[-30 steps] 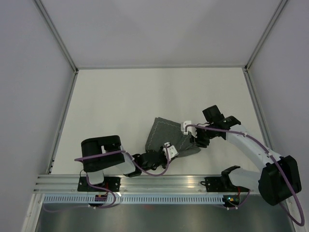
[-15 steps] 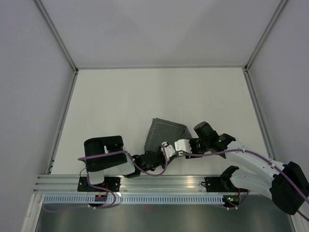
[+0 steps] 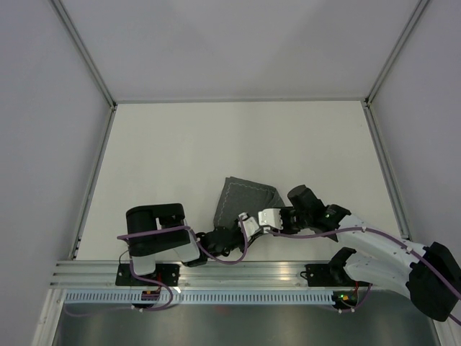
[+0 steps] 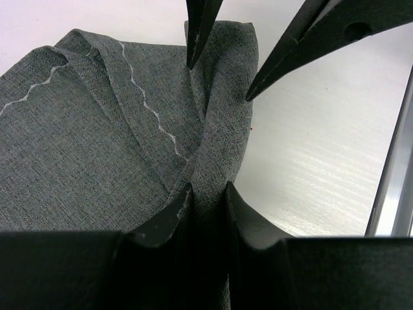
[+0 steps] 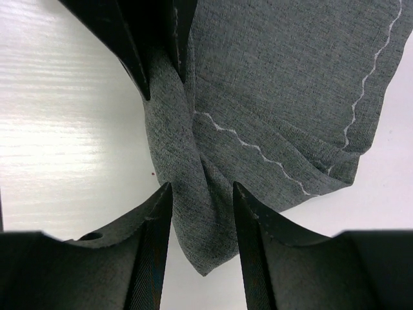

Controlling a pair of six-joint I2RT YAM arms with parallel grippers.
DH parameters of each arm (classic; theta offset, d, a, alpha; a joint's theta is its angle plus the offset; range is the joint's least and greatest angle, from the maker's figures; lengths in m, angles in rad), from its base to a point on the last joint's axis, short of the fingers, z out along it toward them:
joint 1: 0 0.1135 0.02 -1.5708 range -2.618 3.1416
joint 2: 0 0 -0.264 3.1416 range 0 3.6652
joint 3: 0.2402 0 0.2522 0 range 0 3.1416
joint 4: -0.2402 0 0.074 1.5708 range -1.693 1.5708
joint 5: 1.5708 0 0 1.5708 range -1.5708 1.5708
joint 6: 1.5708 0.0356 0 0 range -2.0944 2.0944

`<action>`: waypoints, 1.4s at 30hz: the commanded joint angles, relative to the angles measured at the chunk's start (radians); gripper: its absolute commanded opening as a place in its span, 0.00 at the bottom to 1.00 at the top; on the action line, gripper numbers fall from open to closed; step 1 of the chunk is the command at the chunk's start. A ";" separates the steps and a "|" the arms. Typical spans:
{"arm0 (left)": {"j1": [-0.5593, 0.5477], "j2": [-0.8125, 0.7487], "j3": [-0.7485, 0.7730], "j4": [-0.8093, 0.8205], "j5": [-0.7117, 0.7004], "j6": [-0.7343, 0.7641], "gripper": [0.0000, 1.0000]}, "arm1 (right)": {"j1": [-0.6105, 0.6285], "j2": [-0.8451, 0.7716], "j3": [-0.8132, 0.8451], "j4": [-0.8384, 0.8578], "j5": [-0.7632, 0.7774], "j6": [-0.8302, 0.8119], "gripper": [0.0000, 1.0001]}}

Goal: Fold the napkin, place the utensils inside, and roll it up
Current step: Roll the napkin at the center of the board.

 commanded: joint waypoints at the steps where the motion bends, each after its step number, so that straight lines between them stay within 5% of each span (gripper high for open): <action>1: 0.001 0.042 0.000 -0.061 -0.012 -0.044 0.02 | 0.034 0.009 0.056 0.014 -0.083 0.038 0.48; 6: 0.001 0.037 -0.010 -0.037 -0.013 -0.038 0.02 | -0.053 0.006 0.191 -0.158 -0.275 0.030 0.50; 14: 0.001 0.054 -0.049 0.061 -0.032 -0.050 0.02 | -0.084 -0.051 0.113 -0.189 -0.406 -0.034 0.45; 19: 0.001 0.069 -0.054 0.075 -0.036 -0.055 0.02 | -0.087 -0.082 0.035 -0.183 -0.331 -0.143 0.50; 31: 0.001 0.042 -0.039 0.029 -0.036 -0.061 0.02 | -0.085 -0.019 -0.033 0.184 -0.257 0.024 0.55; 42: 0.006 -0.018 -0.042 -0.031 -0.012 -0.010 0.02 | -0.059 0.109 0.018 0.181 -0.218 0.024 0.57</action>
